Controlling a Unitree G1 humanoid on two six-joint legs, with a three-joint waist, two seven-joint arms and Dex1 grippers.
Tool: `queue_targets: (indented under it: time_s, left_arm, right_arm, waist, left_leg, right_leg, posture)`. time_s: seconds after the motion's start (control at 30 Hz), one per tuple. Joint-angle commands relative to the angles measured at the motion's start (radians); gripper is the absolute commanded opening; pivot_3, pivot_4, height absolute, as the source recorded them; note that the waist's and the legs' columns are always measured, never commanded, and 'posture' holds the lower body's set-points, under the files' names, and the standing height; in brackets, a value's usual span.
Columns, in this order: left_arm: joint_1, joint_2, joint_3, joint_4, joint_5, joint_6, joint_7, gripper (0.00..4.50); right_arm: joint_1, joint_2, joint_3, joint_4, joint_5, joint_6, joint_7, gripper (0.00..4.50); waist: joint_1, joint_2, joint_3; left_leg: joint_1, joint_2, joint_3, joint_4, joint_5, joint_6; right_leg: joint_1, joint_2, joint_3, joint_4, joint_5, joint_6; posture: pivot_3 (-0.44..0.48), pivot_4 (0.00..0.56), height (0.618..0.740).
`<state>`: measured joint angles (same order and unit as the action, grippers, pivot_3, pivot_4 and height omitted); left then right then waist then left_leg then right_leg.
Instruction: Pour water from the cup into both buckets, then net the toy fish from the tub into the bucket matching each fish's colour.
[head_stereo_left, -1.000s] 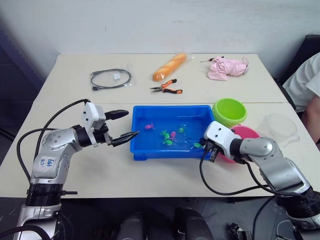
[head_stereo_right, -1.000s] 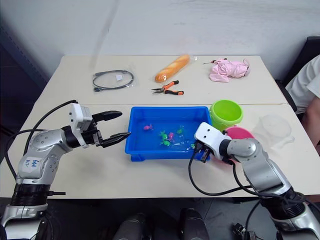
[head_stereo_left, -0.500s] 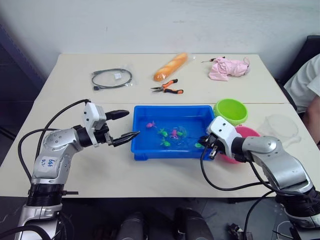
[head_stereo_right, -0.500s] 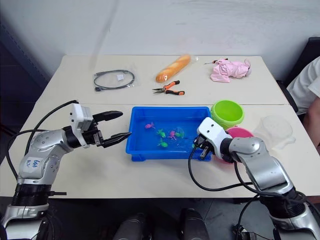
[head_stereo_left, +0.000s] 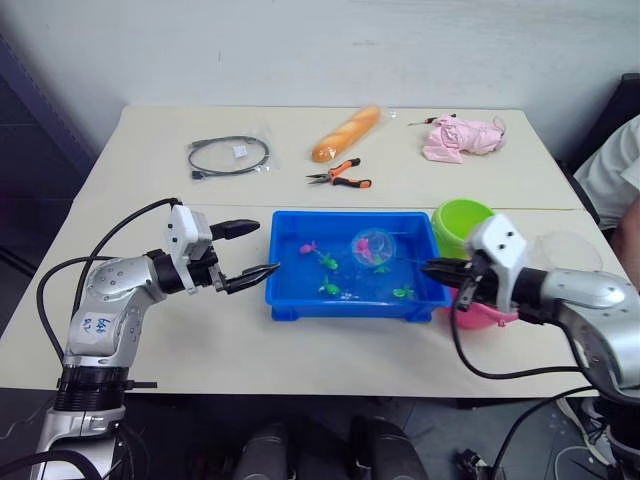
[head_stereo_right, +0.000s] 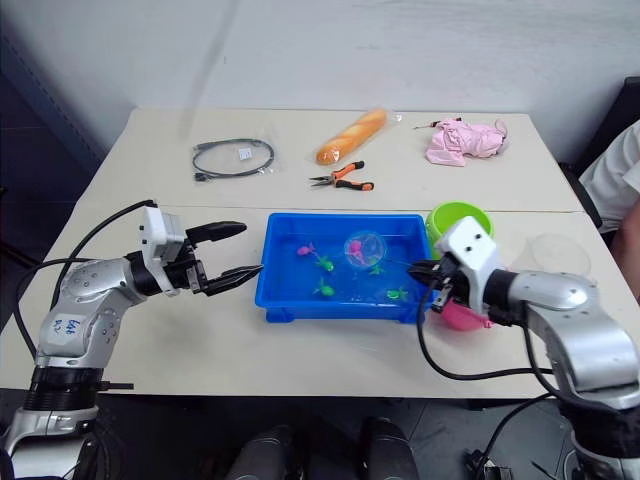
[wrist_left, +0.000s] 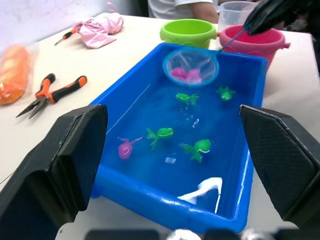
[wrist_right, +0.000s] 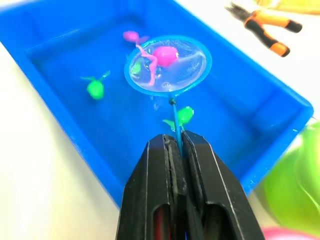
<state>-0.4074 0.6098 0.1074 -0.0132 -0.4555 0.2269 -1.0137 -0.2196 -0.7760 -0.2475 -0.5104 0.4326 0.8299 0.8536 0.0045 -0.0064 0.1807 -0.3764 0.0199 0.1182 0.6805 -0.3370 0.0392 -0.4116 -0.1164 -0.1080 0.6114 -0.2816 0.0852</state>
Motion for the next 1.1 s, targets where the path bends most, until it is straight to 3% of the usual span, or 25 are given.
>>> queue_targets:
  time_s: [0.03,0.27,0.5,0.6,0.87,1.1]
  left_arm:
    - [-0.059,-0.002,0.004,0.005,-0.033,0.000,-0.033,4.48]
    - [-0.215,-0.073,-0.083,0.047,-0.047,0.031,-0.107,4.48]
    - [-0.276,-0.161,-0.152,0.073,-0.035,0.035,-0.133,4.48]
    - [-0.295,-0.184,-0.168,0.113,-0.021,0.016,-0.151,4.48]
    - [-0.291,-0.200,-0.174,0.130,-0.003,0.006,-0.160,4.48]
    - [-0.253,-0.192,-0.164,0.084,-0.007,0.025,-0.124,4.48]
  right_arm:
    - [0.063,-0.026,-0.136,-0.075,0.070,0.013,0.006,0.00]
    - [0.351,0.028,-0.593,-0.191,0.255,0.056,0.030,0.00]
    - [0.637,0.116,-0.839,-0.223,0.238,-0.078,0.044,0.00]
    - [0.727,0.185,-0.834,-0.204,0.131,-0.226,0.016,0.00]
    - [0.781,0.265,-0.640,-0.068,-0.201,-0.659,-0.088,0.00]
    - [0.768,0.259,-0.540,0.074,-0.570,-1.045,-0.325,0.00]
  waist:
    - [0.002,0.000,0.000]
    - [0.026,0.000,0.000]
    - [0.017,0.000,0.000]
    - [0.017,0.000,0.000]
    - [0.017,0.000,0.000]
    - [0.017,0.000,0.000]
  left_leg:
    - [0.000,0.000,0.000,0.000,0.000,0.000]
    - [0.000,-0.001,0.000,0.000,0.000,0.001]
    - [0.000,-0.001,0.002,0.000,0.000,0.003]
    - [0.002,-0.001,0.002,0.000,0.000,0.003]
    - [0.002,-0.002,0.004,0.000,0.000,0.002]
    - [0.002,-0.002,0.004,0.000,0.000,0.001]
  right_leg:
    - [0.000,0.000,0.000,0.000,0.000,0.000]
    - [0.002,0.001,0.000,0.001,0.001,0.002]
    - [0.003,0.002,0.002,-0.001,0.002,0.004]
    - [0.003,0.003,0.003,-0.004,0.002,0.004]
    - [0.002,0.002,0.004,-0.002,0.002,0.004]
    - [0.002,0.002,0.004,-0.002,0.002,0.004]
  posture:
    - [0.000,0.150,0.740]
    - [0.000,0.150,0.740]
    - [0.000,0.150,0.740]
    - [0.000,0.150,0.740]
    - [0.000,0.150,0.740]
    - [0.000,0.150,0.740]
